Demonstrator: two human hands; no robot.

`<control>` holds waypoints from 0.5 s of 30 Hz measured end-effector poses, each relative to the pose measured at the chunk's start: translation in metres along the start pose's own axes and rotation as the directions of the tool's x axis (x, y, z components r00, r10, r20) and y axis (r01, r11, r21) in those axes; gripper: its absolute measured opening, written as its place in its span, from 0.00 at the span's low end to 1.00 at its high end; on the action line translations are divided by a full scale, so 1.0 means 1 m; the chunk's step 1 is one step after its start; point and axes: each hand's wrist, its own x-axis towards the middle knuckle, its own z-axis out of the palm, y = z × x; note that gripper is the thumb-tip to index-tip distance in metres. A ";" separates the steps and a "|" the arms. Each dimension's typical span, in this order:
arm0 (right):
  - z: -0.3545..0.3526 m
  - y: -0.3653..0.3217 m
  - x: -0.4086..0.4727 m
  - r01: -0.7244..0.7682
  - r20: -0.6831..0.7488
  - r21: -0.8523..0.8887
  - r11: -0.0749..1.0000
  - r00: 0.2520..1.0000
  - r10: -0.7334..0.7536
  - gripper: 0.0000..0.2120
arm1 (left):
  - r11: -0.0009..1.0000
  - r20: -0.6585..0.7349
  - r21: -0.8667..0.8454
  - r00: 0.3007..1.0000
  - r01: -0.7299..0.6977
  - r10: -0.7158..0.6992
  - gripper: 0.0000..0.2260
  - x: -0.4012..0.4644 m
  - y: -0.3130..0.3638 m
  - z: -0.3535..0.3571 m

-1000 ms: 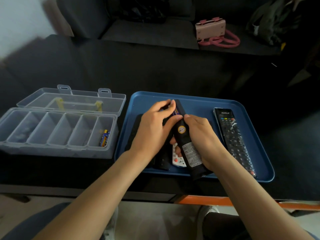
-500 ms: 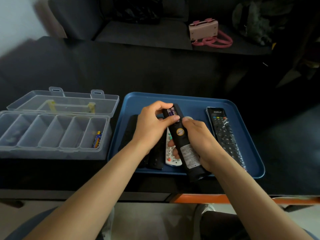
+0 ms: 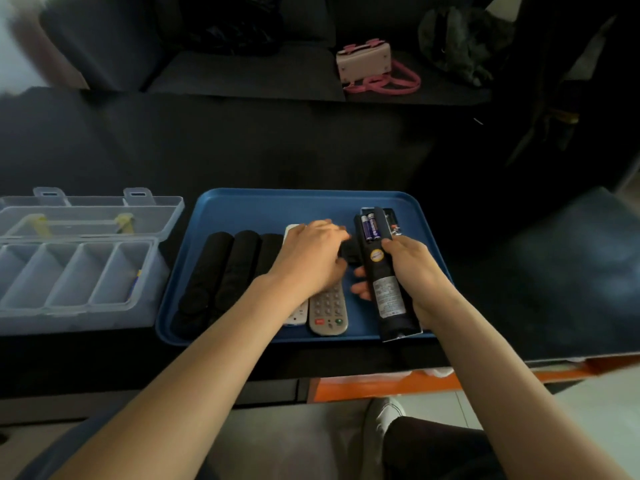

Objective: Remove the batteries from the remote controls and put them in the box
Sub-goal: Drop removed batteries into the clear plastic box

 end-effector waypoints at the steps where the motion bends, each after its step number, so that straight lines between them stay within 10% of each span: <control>1: -0.002 0.001 0.001 0.005 0.003 0.001 1.000 1.000 -0.005 0.10 | 0.999 0.047 0.037 0.999 0.003 -0.005 0.21 0.002 0.003 0.003; 5: -0.008 0.001 0.003 0.019 0.022 0.050 0.999 1.000 -0.021 0.11 | 0.993 0.111 0.112 0.992 0.047 -0.059 0.28 0.009 0.013 0.012; 11: -0.014 0.002 0.006 0.008 0.001 0.047 0.999 1.000 -0.008 0.11 | 0.963 -0.059 0.269 0.998 -0.019 0.036 0.12 0.012 0.012 0.015; 15: -0.014 0.001 0.008 -0.013 0.003 0.037 0.999 1.000 0.013 0.12 | 0.996 -0.378 -0.077 0.923 0.046 -0.072 0.10 0.009 0.005 0.006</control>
